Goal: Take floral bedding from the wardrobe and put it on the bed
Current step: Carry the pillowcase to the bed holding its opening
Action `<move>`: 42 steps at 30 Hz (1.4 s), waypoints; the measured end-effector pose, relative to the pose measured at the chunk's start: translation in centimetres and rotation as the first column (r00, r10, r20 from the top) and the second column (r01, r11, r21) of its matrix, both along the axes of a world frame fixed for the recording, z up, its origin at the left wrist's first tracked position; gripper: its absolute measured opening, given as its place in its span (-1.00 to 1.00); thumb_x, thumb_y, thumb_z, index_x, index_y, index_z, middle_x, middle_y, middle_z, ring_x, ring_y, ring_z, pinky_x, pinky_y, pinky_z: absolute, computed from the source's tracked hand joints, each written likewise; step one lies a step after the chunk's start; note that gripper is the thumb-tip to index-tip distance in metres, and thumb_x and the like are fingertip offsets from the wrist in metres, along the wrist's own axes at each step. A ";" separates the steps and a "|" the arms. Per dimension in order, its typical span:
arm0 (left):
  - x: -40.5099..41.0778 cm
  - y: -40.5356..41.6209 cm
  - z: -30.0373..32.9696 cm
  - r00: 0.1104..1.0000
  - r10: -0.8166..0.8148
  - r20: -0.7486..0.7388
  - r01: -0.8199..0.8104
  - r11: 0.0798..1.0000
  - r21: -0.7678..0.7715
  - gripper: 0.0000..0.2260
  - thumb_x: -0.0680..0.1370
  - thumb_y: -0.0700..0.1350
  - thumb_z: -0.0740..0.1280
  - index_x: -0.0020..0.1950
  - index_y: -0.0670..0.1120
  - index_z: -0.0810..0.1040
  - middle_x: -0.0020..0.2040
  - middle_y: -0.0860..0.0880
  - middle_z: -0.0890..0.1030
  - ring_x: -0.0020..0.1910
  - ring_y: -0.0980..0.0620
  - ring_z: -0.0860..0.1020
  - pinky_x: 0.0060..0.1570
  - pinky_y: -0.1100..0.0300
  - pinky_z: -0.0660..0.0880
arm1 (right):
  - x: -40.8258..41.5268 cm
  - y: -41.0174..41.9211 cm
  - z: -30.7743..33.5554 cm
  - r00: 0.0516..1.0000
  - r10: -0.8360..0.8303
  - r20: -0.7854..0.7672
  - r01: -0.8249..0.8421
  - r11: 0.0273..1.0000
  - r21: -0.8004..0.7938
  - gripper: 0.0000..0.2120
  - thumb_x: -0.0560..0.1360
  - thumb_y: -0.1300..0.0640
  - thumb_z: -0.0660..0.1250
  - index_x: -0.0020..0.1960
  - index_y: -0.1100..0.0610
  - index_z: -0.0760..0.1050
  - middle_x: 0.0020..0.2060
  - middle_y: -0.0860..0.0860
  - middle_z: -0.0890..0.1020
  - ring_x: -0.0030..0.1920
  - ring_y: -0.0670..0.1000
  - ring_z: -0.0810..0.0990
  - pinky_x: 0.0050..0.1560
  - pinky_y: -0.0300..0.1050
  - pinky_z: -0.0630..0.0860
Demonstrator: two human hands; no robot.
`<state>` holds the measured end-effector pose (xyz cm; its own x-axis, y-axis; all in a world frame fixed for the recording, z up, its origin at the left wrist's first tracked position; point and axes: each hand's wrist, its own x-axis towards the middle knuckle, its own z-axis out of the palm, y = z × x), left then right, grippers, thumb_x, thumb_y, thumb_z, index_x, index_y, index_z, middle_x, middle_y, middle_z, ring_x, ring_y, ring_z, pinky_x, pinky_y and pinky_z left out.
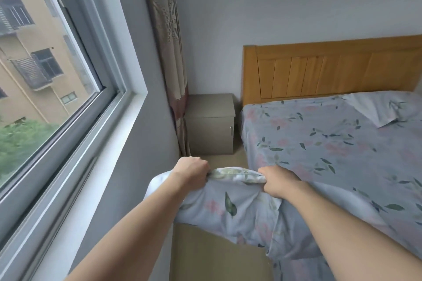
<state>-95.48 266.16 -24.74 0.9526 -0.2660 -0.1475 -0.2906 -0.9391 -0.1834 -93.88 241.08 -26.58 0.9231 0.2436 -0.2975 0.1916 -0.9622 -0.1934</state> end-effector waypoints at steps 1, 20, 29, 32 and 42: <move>1.9 0.2 -0.1 1.000 -0.010 -0.001 0.010 1.000 0.011 -0.84 0.44 -0.13 0.25 -0.07 -0.06 0.60 -0.06 -0.09 0.65 -0.05 -0.19 0.61 -0.24 0.15 0.38 | 1.8 0.1 -0.1 1.000 -0.009 0.000 0.009 1.000 0.001 -0.87 0.39 0.25 0.19 -0.17 0.02 0.37 -0.11 0.02 0.55 -0.11 0.11 0.53 -0.22 -0.11 0.39; 41.9 -0.8 -0.6 0.998 -0.060 0.024 0.058 0.992 0.109 -0.78 0.41 -0.23 0.23 -0.04 -0.09 0.62 -0.02 -0.10 0.66 -0.01 -0.17 0.63 -0.21 0.17 0.38 | 39.4 -2.4 -1.7 0.993 -0.119 -0.011 0.119 0.992 0.047 -0.80 0.44 0.15 0.29 0.05 0.05 0.49 0.02 0.03 0.58 -0.01 0.11 0.57 -0.14 -0.11 0.46; 61.5 -3.3 -1.0 0.968 -0.237 -0.077 0.238 0.971 0.013 -0.90 0.40 -0.22 0.22 -0.16 -0.03 0.45 -0.02 -0.09 0.62 -0.02 -0.15 0.59 -0.22 0.15 0.37 | 56.2 -4.9 -3.8 0.968 -0.251 0.001 0.251 0.968 -0.021 -0.70 0.50 0.14 0.27 0.23 0.05 0.47 0.19 0.03 0.56 0.15 0.12 0.55 0.05 -0.07 0.51; 67.5 -5.2 -0.6 0.951 -0.291 -0.107 0.289 0.957 -0.030 -0.93 0.42 -0.20 0.21 -0.18 -0.03 0.42 -0.09 -0.07 0.57 -0.05 -0.12 0.58 -0.23 0.15 0.37 | 60.9 -6.7 -3.9 0.948 -0.318 0.006 0.318 0.947 -0.040 -0.64 0.51 0.11 0.25 0.30 0.03 0.43 0.26 0.02 0.52 0.22 0.11 0.52 0.17 -0.01 0.51; 86.9 -15.0 -3.9 0.914 -0.363 -0.180 0.327 0.924 -0.201 -0.82 0.43 -0.22 0.16 -0.33 0.01 0.29 -0.26 0.03 0.47 -0.19 -0.01 0.51 -0.31 0.16 0.44 | 76.4 -16.2 -6.1 0.876 -0.481 0.025 0.480 0.868 -0.126 -0.81 0.52 0.13 0.21 0.12 0.03 0.48 0.05 0.03 0.57 0.06 0.12 0.58 0.06 -0.04 0.51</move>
<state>-8.61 251.11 -28.64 0.7488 -0.6095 -0.2603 -0.6164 -0.7848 0.0644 -17.49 224.89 -32.70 0.9142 -0.2691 -0.3029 -0.3019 -0.9511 -0.0661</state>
